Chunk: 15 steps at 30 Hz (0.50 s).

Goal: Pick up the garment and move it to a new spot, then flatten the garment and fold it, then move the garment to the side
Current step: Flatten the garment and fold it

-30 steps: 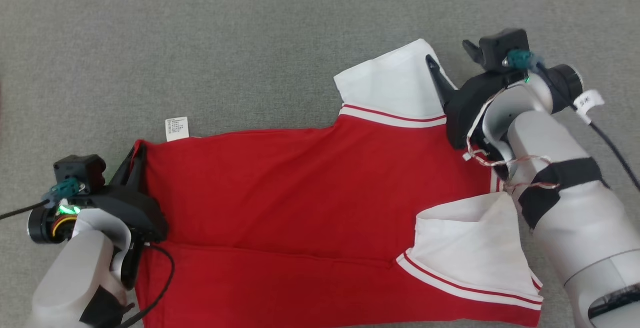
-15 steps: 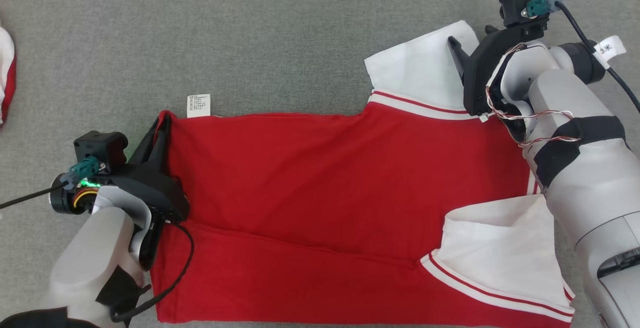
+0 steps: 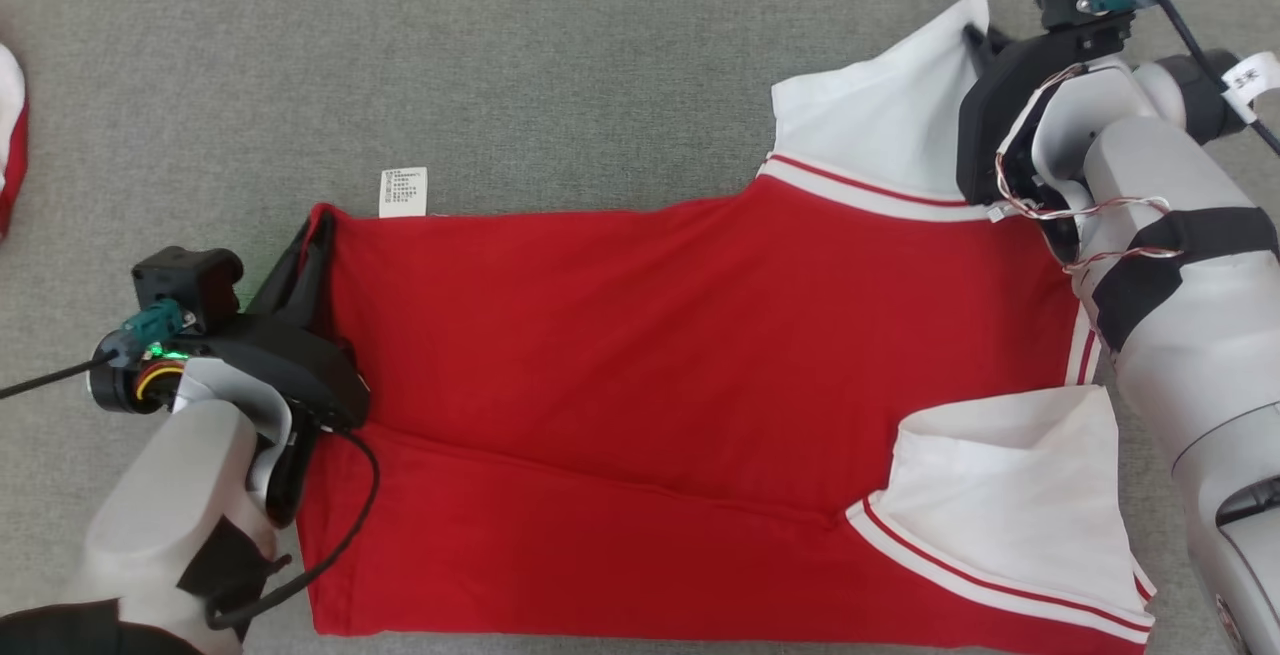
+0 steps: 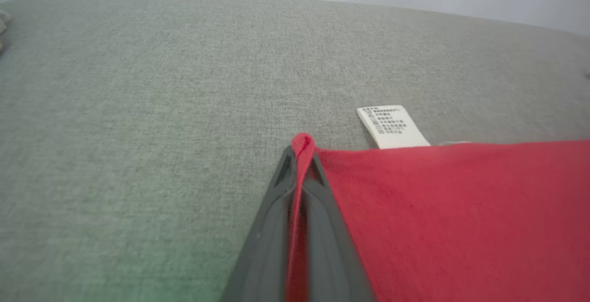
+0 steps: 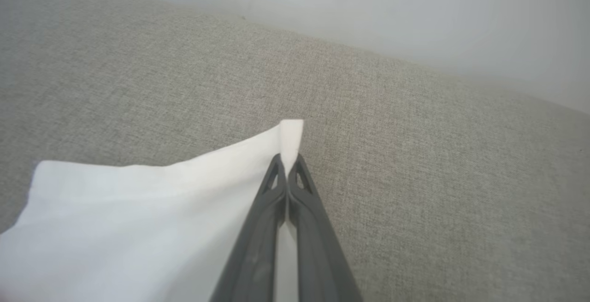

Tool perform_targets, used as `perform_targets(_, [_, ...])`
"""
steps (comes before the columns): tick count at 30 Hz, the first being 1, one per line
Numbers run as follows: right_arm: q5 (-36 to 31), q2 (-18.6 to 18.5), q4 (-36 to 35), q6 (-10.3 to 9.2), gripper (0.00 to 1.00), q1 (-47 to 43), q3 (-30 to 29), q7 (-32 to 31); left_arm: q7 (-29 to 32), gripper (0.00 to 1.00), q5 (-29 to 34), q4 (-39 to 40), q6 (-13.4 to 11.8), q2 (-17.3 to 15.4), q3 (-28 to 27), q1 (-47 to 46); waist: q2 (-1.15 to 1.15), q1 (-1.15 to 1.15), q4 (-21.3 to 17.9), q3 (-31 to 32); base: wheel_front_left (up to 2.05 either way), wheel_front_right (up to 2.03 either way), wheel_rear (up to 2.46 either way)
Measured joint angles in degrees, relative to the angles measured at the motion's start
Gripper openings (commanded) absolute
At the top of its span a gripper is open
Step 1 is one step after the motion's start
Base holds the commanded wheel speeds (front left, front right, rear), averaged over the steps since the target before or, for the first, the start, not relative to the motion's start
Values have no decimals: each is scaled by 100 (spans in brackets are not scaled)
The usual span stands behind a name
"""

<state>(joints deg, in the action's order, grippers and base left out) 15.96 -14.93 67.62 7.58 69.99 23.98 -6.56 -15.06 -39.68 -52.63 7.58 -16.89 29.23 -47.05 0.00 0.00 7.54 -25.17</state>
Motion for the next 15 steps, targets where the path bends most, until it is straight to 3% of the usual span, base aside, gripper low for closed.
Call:
perform_targets(8, [-341, -13, 223, 0, 0, 37, -256, 791, 1, 0, 212, 345, -1, -90, -366, 126, 0, 0, -141, 131, 0, 0, 0])
perform_targets(15, [-242, 245, 158, 0, 0, -225, -364, 1492, 1, 0, 554, 671, -1, -69, -749, 487, 0, 0, -293, 413, 0, 0, 0])
